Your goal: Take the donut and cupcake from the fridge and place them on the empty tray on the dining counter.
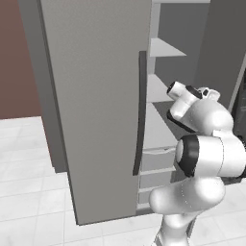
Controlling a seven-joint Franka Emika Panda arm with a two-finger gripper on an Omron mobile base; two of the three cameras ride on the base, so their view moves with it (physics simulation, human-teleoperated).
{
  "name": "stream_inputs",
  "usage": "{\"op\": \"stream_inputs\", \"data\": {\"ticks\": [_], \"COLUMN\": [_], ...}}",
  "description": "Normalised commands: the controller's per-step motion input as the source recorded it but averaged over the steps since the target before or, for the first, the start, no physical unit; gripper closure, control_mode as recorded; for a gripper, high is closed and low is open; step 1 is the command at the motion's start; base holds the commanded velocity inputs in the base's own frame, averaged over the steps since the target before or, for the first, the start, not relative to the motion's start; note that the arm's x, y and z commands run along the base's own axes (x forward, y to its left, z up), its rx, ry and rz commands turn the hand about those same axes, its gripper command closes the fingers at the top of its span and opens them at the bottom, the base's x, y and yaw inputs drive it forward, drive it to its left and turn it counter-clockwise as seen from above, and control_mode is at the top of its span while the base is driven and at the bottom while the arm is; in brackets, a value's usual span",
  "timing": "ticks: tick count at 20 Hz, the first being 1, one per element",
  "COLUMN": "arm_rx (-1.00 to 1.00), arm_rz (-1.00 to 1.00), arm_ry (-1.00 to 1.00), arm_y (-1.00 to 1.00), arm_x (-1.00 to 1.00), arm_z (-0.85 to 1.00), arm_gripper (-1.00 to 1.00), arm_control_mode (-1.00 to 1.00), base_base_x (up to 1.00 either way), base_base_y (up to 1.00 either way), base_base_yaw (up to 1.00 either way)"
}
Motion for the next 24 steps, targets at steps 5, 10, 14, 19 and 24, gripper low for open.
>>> {"op": "stream_inputs", "data": {"ticks": [5, 10, 14, 19, 24], "arm_rx": [0.00, 0.13, 0.34, 0.43, 0.43], "arm_rz": [0.00, -0.03, -0.11, -0.19, -0.06], "arm_ry": [-0.13, -0.37, -0.60, -0.85, -0.79], "arm_y": [0.10, 0.76, 1.00, 0.99, 0.76], "arm_x": [-0.34, -0.41, -0.58, -0.76, -0.86], "arm_z": [0.03, 0.32, 0.46, 0.31, 0.07], "arm_gripper": [-1.00, -1.00, -1.00, -1.00, -1.00], "arm_control_mode": [-1.00, -1.00, -1.00, -1.00, -1.00], "base_base_x": [0.00, 0.00, 0.00, 0.00, 0.00], "base_base_y": [0.00, 0.00, 0.00, 0.00, 0.00], "base_base_yaw": [0.00, 0.00, 0.00, 0.00, 0.00]}}
